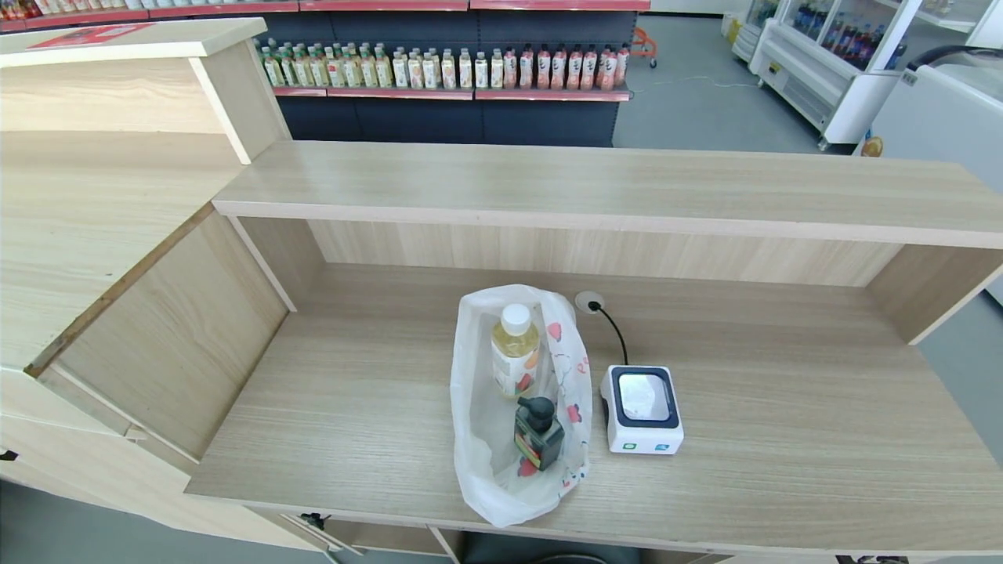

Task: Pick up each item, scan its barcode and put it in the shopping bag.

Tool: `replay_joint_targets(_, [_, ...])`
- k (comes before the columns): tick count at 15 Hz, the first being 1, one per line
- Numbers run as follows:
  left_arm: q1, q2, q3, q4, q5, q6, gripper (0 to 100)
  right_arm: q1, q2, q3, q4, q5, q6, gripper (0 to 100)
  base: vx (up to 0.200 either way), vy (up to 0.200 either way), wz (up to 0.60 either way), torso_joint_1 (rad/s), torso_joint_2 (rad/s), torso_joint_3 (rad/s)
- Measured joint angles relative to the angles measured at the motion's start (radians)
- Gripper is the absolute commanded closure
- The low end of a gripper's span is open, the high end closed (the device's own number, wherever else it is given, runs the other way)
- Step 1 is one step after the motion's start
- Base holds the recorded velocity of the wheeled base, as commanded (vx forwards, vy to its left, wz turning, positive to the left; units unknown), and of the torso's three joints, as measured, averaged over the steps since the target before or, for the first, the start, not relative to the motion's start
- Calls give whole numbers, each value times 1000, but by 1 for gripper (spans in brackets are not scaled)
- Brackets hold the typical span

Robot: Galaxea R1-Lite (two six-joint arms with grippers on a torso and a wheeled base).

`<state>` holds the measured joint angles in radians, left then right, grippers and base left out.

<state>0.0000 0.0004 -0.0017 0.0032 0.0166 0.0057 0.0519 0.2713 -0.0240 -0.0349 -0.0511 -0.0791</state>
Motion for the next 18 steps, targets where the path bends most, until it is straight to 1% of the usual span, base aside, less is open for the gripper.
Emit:
replay_joint_targets(1, [0,0,0,0,0,0,0,-6,-52,11,0,13,-2,0,0,0,0,0,0,0])
replay_joint_targets(3, [0,0,0,0,0,0,0,-12,-135,17,6,77,-1,0,0,0,0,0,0,0])
replay_joint_targets(5, [0,0,0,0,0,0,0,-32,-194,19,9,96,-1,0,0,0,0,0,0,0])
replay_joint_targets(8, [0,0,0,0,0,0,0,-52,-251,17,14,69,15,0,0,0,0,0,0,0])
replay_joint_targets(12, [0,0,0,0,0,0,0,-55,-272,15,17,67,26,0,0,0,0,0,0,0])
replay_joint_targets(14, [0,0,0,0,0,0,0,-55,-274,15,15,66,57,0,0,0,0,0,0,0])
replay_joint_targets(18, [0,0,0,0,0,0,0,-55,-274,15,19,67,51,0,0,0,0,0,0,0])
